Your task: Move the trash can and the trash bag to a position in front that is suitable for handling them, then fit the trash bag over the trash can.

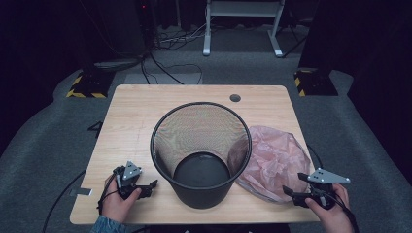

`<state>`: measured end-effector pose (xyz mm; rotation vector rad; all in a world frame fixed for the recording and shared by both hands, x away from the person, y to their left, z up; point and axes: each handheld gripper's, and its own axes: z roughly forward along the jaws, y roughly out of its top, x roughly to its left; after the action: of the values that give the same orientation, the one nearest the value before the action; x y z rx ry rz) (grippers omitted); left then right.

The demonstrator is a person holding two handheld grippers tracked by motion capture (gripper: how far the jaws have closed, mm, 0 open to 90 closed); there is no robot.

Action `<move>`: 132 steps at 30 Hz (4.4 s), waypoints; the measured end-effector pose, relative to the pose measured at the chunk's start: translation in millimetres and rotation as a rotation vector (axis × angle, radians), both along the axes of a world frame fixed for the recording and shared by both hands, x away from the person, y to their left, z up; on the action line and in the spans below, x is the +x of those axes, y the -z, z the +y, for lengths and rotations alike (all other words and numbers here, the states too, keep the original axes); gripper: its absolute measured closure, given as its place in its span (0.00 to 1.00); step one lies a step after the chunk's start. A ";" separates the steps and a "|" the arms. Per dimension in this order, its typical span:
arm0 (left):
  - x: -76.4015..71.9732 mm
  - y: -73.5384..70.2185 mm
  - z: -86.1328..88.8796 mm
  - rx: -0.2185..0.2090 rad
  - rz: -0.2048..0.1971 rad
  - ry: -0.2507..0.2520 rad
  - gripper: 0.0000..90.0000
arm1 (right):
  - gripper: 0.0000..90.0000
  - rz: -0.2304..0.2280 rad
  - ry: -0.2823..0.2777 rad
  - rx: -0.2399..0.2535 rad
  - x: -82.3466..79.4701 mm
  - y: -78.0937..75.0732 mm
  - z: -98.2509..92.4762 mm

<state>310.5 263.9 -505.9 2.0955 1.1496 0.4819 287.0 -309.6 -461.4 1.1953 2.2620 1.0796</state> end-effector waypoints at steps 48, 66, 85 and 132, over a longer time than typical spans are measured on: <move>5.6 0.1 -3.8 0.002 0.008 -0.004 0.17 | 0.17 -0.092 -0.037 0.050 66.4 -40.7 47.4; 5.7 0.1 -3.8 0.003 0.009 -0.003 0.17 | 0.17 -0.075 -0.051 0.037 100.2 -29.4 75.7; 5.6 0.1 -3.8 0.002 0.008 -0.003 0.17 | 0.17 0.055 0.020 0.003 112.4 37.1 67.0; 4.8 0.1 -4.9 0.004 0.007 -0.005 0.17 | 0.92 -0.174 -0.052 0.083 91.6 -10.5 49.0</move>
<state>315.3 259.1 -506.0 2.0999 1.1590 0.4806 378.6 -260.6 -450.9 1.0346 2.1452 1.2570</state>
